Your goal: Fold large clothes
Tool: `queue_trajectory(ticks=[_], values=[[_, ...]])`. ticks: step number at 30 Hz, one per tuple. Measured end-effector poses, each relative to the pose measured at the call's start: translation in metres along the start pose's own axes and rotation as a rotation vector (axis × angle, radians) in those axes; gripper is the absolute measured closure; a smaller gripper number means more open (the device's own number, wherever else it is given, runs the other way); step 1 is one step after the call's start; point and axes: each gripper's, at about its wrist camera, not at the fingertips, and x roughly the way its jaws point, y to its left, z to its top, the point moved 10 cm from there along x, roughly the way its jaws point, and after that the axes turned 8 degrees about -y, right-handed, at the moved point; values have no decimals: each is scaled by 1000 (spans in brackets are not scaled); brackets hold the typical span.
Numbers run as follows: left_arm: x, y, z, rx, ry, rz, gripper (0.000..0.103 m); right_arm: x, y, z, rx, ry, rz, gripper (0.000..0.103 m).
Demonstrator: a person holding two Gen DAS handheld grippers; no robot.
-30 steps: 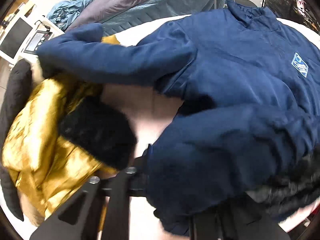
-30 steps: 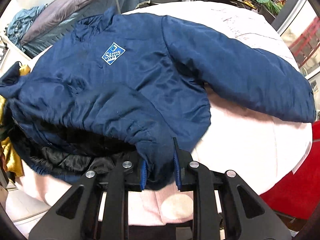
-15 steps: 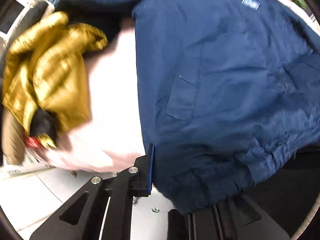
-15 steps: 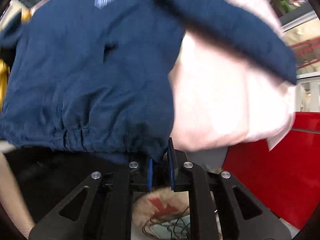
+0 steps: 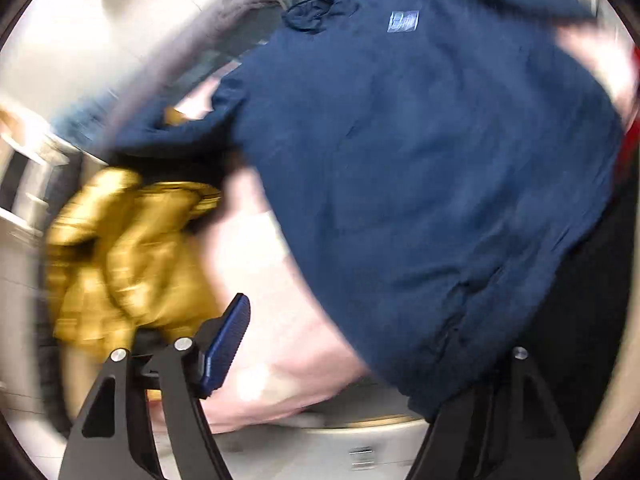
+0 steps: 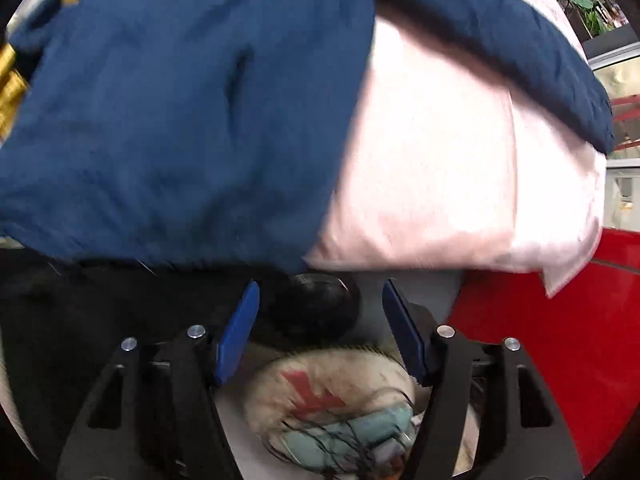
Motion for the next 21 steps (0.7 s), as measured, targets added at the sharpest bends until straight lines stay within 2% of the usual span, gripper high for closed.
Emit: queue_trajectory(ticks=[2, 3, 4, 5, 6, 7, 9, 11, 14, 17, 19, 20, 21], values=[[22, -9, 18, -48, 37, -142, 20, -1, 18, 28, 5, -54, 49, 39], [38, -19, 26, -31, 48, -195, 17, 0, 28, 41, -1, -70, 68, 38], [47, -29, 28, 11, 47, -203, 15, 2, 39, 54, -11, -86, 84, 38], [58, -38, 26, 88, 53, -199, 13, 6, 49, 66, -27, -99, 100, 38], [72, -53, 14, 256, 81, -168, 13, 9, 65, 80, -48, -109, 128, 38], [78, -60, 5, 375, 100, -141, 13, 13, 78, 89, -65, -114, 151, 38], [69, -79, -15, 592, 93, -129, 13, 28, 98, 101, -107, -101, 169, 37], [49, -82, -30, 634, 94, -158, 12, 54, 108, 99, -155, -63, 137, 35], [26, -59, -51, 532, 155, -158, 11, 93, 100, 78, -196, 7, 52, 35], [9, -23, -79, 324, 259, -176, 7, 109, 98, 61, -250, 24, 8, 30], [-2, 4, -91, 180, 286, -180, 7, 109, 100, 58, -287, 1, -10, 27], [-4, 7, -88, 134, 284, -177, 7, 111, 102, 58, -306, 7, -25, 24], [-8, 16, -78, 47, 270, -177, 7, 113, 104, 57, -313, 16, -35, 22]])
